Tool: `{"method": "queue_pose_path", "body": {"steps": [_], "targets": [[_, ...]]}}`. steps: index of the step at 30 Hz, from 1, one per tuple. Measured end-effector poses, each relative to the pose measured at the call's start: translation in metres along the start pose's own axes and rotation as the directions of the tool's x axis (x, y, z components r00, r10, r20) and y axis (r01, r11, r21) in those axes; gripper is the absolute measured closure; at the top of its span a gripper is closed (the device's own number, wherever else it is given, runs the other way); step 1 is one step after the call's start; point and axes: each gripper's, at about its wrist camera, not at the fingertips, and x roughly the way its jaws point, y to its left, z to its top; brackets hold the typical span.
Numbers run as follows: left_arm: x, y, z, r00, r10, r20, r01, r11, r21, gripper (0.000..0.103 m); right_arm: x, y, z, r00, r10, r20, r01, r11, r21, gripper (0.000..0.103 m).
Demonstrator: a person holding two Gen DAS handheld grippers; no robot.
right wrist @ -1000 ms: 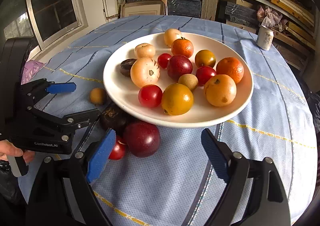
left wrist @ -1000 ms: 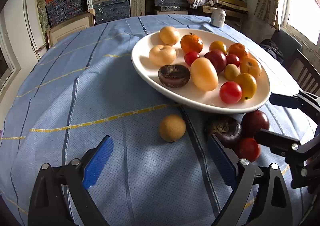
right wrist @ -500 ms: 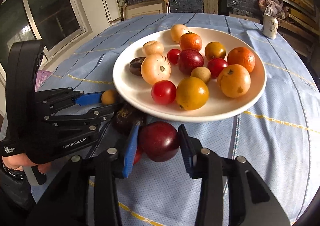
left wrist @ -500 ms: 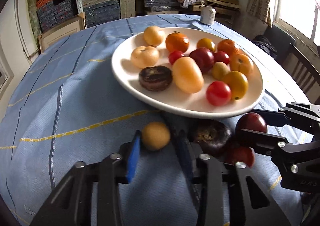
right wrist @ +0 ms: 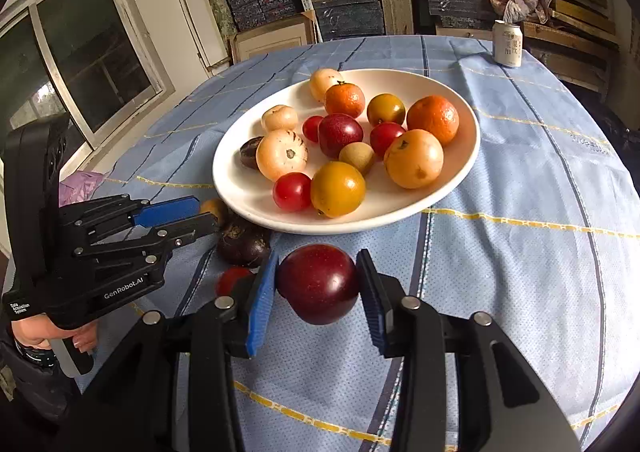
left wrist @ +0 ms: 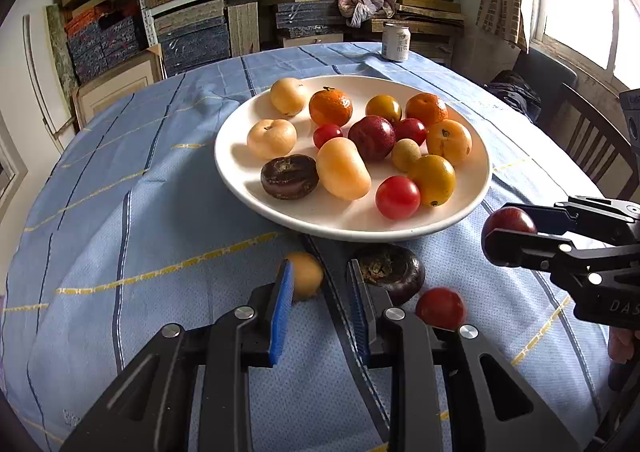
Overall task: Organize fruits
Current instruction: 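Grasp a small tan fruit with the left gripper while the right gripper grasps a dark red plum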
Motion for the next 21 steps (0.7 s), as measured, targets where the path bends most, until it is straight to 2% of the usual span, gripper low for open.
{"method": "queue_pose_path", "body": {"steps": [6, 8, 10, 12, 18, 21], "targets": [[-0.016, -0.004, 0.001, 1.000, 0.014, 0.015, -0.013, 1.000, -0.014, 0.076, -0.017, 0.005, 0.008, 0.999, 0.012, 0.052, -0.010, 0.999, -0.036, 0.064], [-0.025, -0.007, 0.003, 0.999, 0.024, 0.043, -0.023, 1.000, -0.006, 0.076, -0.023, 0.005, 0.012, 0.997, 0.010, 0.073, -0.006, 0.999, -0.049, 0.064], [-0.033, -0.010, 0.008, 0.995, 0.064, 0.077, -0.063, 0.998, -0.017, 0.076, -0.028, 0.005, 0.018, 0.996, 0.011, 0.092, -0.006, 0.998, -0.055, 0.064], [-0.040, -0.010, 0.013, 0.994, 0.043, 0.103, -0.041, 0.999, -0.024, 0.075, -0.033, 0.004, 0.024, 0.993, 0.011, 0.114, -0.004, 0.998, -0.064, 0.064], [-0.038, -0.013, 0.024, 0.992, 0.062, 0.107, -0.062, 0.998, -0.006, 0.075, -0.046, 0.000, 0.040, 0.986, 0.011, 0.167, 0.001, 0.997, -0.074, 0.064], [-0.029, 0.000, 0.023, 0.995, 0.065, 0.077, -0.061, 0.997, -0.053, 0.075, -0.049, -0.004, 0.044, 0.983, 0.029, 0.181, -0.018, 0.998, -0.058, 0.064]]}}
